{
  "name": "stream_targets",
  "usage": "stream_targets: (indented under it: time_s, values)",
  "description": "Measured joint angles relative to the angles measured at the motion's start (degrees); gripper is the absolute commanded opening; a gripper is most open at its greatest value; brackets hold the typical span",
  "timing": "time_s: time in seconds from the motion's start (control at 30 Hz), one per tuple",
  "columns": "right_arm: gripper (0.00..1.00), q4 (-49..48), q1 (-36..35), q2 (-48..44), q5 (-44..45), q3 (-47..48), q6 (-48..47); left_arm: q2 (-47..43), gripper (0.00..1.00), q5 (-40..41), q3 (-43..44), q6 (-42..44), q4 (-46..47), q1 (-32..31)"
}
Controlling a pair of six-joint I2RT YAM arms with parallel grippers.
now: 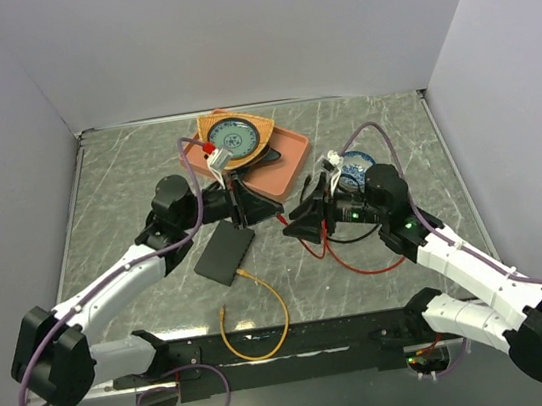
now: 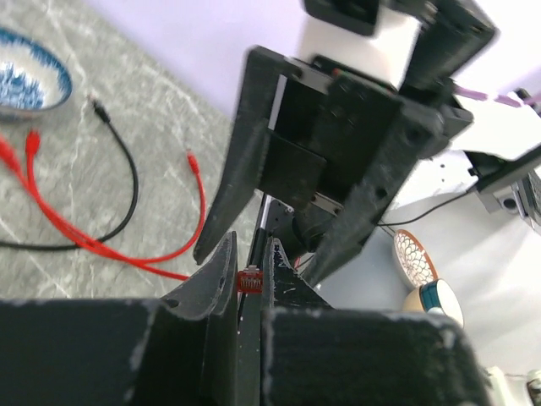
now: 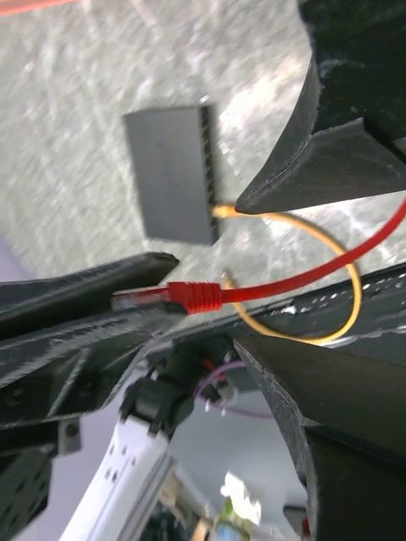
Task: Insert the plug into the switch port
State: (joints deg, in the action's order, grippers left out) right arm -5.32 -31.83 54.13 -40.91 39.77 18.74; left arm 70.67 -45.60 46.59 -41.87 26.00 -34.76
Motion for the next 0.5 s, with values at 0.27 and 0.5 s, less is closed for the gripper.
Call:
stream_targets:
  time_s: [0.27,0.5]
  values:
    - [0.57,-15.0,1.6,1.4,-8.9,-1.9,10.5,-3.7,0.01,-1.1,-1.4,0.7,2.3,-0.4]
    - [0.48,-18.4,1.7,2.9,-11.7,-1.9,14.0,-4.5,0.01,-1.1,-1.4,0.7,2.3,-0.5]
